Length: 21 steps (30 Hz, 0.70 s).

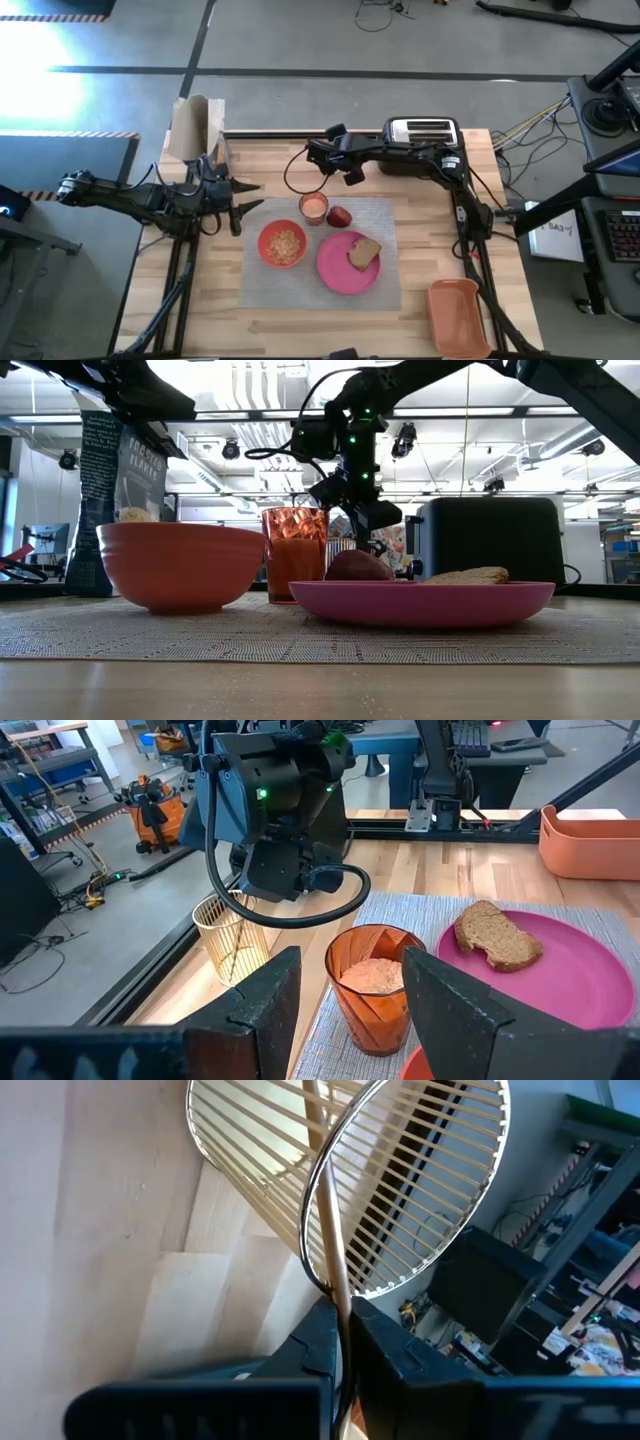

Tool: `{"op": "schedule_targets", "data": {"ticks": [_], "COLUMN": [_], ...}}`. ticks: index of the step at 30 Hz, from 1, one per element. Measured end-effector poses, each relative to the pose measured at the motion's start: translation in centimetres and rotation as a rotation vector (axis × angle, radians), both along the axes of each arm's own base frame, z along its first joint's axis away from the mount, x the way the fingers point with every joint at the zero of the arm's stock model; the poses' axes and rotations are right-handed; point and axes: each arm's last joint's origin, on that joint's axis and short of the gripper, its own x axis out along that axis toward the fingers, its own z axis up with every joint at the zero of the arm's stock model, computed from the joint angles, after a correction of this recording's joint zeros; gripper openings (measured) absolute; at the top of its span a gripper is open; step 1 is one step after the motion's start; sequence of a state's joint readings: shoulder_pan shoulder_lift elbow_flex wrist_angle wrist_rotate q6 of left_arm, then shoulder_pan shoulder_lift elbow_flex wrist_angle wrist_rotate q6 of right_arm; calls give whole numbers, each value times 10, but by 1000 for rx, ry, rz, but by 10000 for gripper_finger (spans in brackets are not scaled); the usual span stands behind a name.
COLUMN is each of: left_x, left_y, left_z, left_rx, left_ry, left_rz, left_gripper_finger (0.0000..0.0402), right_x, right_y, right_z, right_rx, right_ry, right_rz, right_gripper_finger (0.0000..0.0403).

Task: Arrange a breakfast setting
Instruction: Put the yellow spoon from the orange cup on the gray placemat

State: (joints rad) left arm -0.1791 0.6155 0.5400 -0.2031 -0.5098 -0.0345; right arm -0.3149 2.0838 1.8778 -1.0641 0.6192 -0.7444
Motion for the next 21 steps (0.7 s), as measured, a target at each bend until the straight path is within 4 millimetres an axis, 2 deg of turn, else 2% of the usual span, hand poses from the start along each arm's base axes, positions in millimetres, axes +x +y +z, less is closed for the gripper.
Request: {"op": "schedule_targets", "data": {"ticks": [11, 21], "left_x": [0, 0], "left_y": [0, 0], "left_z": [0, 0], "left_rx": [-3, -7], "left_ry": [-1, -4], "left_rz": [1, 7], "left_gripper_finger": [160, 160], "right_x": [-4, -9], "right_y": [2, 12], "right_z": [2, 25], "right_rx": [-1, -53], "right_ry": [46, 0], "right_rz": [11, -5], "right_gripper_finger": [10, 9]}}
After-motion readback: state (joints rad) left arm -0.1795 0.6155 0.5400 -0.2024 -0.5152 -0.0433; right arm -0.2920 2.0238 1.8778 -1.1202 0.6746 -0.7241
